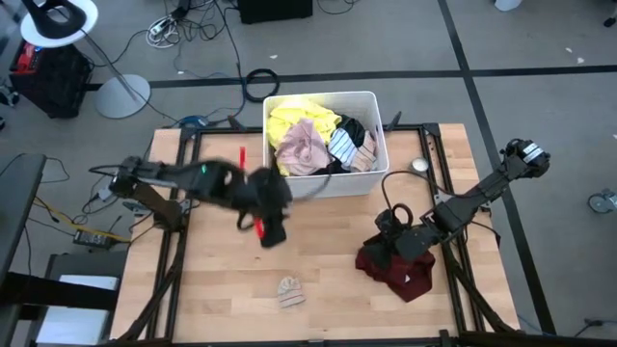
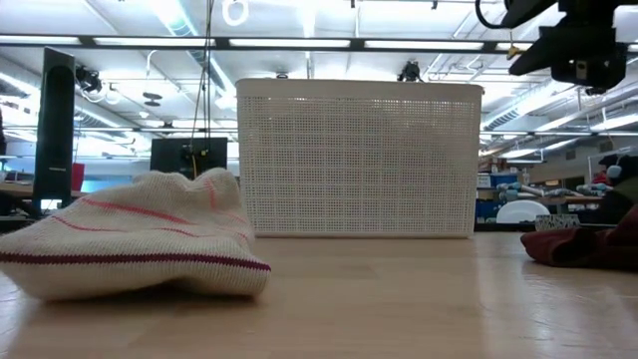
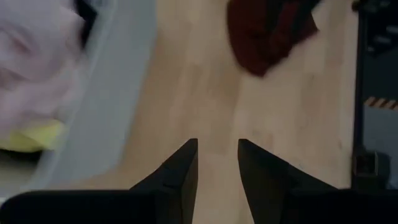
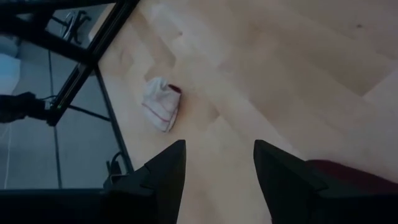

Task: Sort clothes
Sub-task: Put the light pink sock into the white laundry bin

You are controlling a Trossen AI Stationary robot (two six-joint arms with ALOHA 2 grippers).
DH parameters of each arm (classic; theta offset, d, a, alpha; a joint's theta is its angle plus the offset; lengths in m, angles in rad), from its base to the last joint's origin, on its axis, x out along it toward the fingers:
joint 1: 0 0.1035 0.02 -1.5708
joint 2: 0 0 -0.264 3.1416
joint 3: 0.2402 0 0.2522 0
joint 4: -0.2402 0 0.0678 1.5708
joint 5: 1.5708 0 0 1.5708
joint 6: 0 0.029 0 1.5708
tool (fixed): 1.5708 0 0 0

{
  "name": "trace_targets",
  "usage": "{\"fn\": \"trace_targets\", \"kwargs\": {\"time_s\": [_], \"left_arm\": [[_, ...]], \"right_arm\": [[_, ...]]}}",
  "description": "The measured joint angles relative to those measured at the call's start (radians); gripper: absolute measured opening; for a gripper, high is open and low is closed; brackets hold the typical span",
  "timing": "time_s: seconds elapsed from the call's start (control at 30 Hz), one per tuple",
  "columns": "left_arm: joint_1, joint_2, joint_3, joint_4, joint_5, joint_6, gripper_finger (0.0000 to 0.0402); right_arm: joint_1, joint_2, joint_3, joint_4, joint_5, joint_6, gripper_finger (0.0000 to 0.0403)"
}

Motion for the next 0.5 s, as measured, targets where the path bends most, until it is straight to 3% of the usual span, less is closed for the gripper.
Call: {"fn": "trace_targets", "kwargs": {"time_s": [0.13,0.27,0.5], "left_arm": [[-0.118,0.0,-0.12,0.051,-0.01,-0.089,0.0119],[-0.212,0.0,-0.269,0.22,-0.017,-0.159,0.0119],[-0.289,0.003,-0.512,0.47,0.005,-0.195,0.0119]], "right_arm": [[0.019,0.0,0.0,0.007,-0.001,-0.008,0.0189],[0.031,0.0,0.0,0.01,0.0,-0.011,0.0189],[0.051,0.0,0.0,0.015,-0.002,-0.013,0.0189]]}}
